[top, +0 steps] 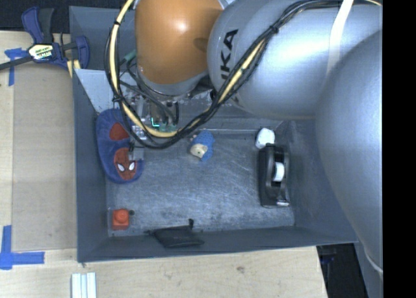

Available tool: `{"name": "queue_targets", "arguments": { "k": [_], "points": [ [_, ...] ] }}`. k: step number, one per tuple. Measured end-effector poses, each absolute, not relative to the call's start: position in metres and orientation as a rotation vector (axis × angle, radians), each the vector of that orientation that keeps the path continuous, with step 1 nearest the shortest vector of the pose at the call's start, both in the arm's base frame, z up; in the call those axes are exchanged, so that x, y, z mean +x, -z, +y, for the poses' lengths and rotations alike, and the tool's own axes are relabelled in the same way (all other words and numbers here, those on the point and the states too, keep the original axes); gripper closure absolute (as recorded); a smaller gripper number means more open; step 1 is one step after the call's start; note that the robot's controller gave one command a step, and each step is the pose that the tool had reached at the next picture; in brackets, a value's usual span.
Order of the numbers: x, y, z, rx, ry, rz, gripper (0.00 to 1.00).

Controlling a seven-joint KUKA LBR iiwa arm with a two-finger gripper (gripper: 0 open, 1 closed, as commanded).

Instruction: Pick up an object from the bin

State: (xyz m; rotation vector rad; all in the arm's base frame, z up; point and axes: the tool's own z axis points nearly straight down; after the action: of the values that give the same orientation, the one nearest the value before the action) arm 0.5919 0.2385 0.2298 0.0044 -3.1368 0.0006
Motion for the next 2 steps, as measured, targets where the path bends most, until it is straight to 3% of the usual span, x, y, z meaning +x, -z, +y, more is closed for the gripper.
{"name": "queue_targets", "arguments": {
  "k": [1, 2],
  "points": [
    [0.581, -0.068, 0.241, -0.016, 0.002, -3.143, 0.00],
    [0.579, -0.101, 0.209, 0.470, 0.000, -3.110, 0.00]
  ]
}}
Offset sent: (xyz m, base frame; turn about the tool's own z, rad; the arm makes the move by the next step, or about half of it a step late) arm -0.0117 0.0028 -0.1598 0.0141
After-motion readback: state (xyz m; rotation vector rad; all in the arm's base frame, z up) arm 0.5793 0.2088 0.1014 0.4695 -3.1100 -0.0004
